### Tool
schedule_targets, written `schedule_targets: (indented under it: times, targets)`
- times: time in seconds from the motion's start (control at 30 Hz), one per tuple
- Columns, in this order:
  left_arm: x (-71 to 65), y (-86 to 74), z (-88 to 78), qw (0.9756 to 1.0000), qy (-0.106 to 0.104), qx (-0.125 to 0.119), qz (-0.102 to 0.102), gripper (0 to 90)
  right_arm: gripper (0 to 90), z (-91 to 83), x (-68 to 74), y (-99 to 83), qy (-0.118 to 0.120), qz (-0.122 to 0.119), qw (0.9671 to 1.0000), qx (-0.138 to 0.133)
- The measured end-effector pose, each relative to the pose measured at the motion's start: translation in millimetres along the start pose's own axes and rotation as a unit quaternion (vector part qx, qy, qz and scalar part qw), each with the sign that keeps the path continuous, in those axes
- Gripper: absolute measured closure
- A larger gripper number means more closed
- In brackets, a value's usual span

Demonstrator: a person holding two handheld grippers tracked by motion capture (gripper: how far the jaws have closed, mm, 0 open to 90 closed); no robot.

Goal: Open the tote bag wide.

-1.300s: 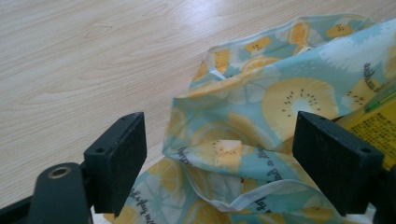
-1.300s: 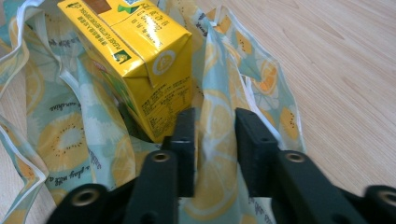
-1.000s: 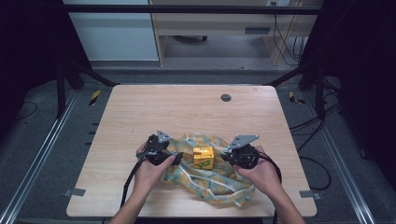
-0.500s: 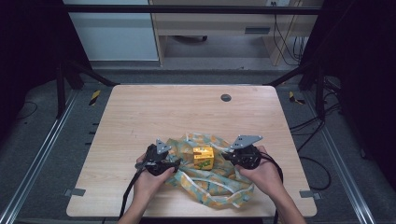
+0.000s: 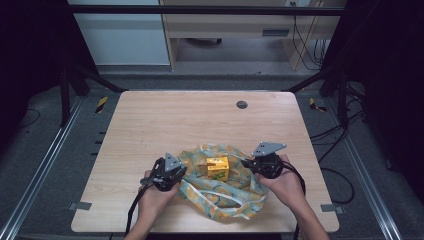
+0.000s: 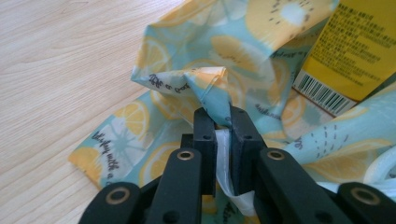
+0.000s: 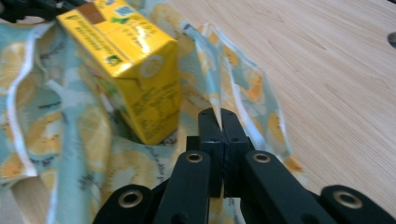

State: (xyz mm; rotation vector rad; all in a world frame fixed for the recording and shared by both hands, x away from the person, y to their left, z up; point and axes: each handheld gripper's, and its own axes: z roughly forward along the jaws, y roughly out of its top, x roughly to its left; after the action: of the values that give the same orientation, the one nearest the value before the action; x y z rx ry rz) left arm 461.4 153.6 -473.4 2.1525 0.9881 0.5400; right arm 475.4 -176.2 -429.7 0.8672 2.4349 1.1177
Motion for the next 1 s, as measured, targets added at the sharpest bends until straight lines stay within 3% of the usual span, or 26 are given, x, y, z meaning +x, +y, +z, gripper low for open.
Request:
schedule_targets:
  times: [0.2, 0.47, 0.6, 1.0]
  targets:
    - [2.9, 0.0, -5.8, 0.9995, 0.016, -0.001, 0.025, 83.2, 90.0, 2.3, -20.3, -8.0, -0.019, 0.023, 0.9995, -0.005]
    - [9.8, -1.8, -8.7, 0.9997, 0.011, 0.002, 0.023, 83.4, 90.0, 8.8, -50.0, -24.0, -0.038, 0.052, 0.9979, 0.001]
    - [8.7, -2.3, -8.0, 0.9994, 0.007, 0.008, 0.032, 83.9, 90.0, 10.5, -54.2, -29.1, -0.038, 0.053, 0.9978, 0.002]
    - [10.9, -11.5, 1.1, 0.9995, -0.002, 0.012, 0.027, 84.3, 90.0, 19.1, -60.2, -46.1, -0.031, 0.055, 0.9979, 0.015]
